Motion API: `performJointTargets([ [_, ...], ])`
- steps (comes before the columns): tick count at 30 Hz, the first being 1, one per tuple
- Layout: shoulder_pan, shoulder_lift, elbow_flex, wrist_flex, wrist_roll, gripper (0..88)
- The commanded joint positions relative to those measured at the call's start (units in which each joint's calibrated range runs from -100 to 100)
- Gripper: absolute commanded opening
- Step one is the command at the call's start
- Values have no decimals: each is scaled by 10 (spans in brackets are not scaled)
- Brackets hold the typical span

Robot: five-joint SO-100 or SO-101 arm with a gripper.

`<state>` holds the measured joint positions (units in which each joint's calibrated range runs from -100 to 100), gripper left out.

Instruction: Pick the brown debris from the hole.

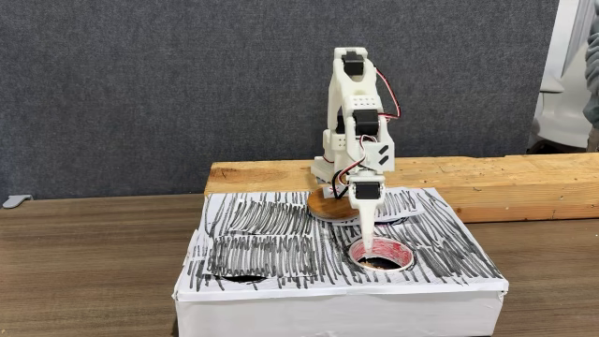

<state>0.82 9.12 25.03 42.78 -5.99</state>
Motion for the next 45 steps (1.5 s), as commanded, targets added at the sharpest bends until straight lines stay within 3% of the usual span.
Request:
performJointTargets([
  [1, -21, -7, 0, -1, -10, 343],
  [13, -47, -3, 34, -1, -10, 324],
  [22, -43, -1, 34, -2, -11, 147],
  [33, -35, 105, 24, -10, -11, 144],
  [40, 24, 101, 9, -10, -6, 148],
  [45, 55, 101, -16, -10, -5, 218],
])
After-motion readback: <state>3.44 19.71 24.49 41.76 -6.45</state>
